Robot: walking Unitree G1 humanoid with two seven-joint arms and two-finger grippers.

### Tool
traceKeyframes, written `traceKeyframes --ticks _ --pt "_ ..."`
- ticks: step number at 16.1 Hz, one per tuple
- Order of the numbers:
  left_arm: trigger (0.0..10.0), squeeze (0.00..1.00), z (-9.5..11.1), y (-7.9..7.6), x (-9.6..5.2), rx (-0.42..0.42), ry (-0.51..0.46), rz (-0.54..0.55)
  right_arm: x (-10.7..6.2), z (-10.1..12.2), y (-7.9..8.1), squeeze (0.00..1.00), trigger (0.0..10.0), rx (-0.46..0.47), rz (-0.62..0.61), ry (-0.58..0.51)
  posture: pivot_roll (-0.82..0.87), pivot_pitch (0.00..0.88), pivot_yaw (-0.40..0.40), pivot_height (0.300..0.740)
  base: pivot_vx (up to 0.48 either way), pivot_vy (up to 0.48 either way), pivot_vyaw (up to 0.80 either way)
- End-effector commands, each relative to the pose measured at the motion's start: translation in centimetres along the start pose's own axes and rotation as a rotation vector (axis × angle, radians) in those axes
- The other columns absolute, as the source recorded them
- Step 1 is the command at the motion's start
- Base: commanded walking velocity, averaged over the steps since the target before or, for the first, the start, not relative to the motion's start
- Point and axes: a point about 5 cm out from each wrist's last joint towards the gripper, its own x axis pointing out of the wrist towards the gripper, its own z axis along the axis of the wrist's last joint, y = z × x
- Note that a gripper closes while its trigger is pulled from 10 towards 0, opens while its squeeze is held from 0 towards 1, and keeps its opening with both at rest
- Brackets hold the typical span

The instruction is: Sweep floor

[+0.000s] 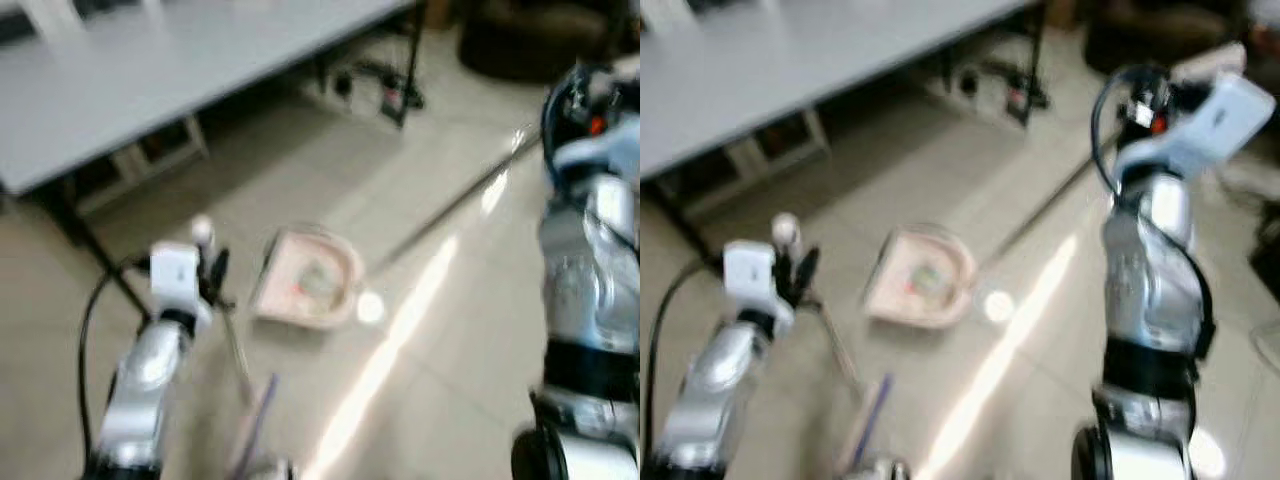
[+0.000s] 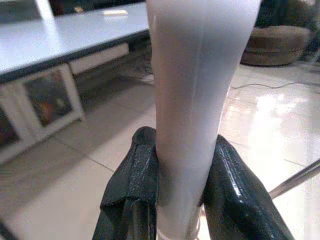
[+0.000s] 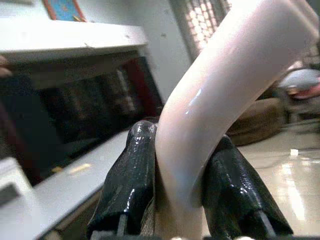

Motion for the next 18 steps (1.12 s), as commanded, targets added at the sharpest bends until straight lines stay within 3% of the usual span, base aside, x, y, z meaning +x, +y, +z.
traceKeyframes --ticks 1,15,18 --pt "10.0 0.00 0.69 -0.56 0.10 0.003 -0.032 -0.022 0.16 1.39 -0.47 0.00 10.0 0.011 -0.015 -0.070 -0.01 0.069 0.036 0.740 0.300 0.000 0.00" --pt "10.0 0.00 1.02 -0.78 0.75 -0.015 -0.044 -0.031 0.27 1.70 -0.69 0.00 10.0 0.026 -0.010 -0.076 -0.02 0.081 0.042 0.740 0.315 0.000 0.00" --pt "10.0 0.00 0.77 -0.90 0.39 -0.014 -0.041 -0.031 0.29 1.51 -0.68 0.00 10.0 0.030 0.002 -0.068 -0.01 0.075 0.031 0.740 0.336 0.000 -0.66"
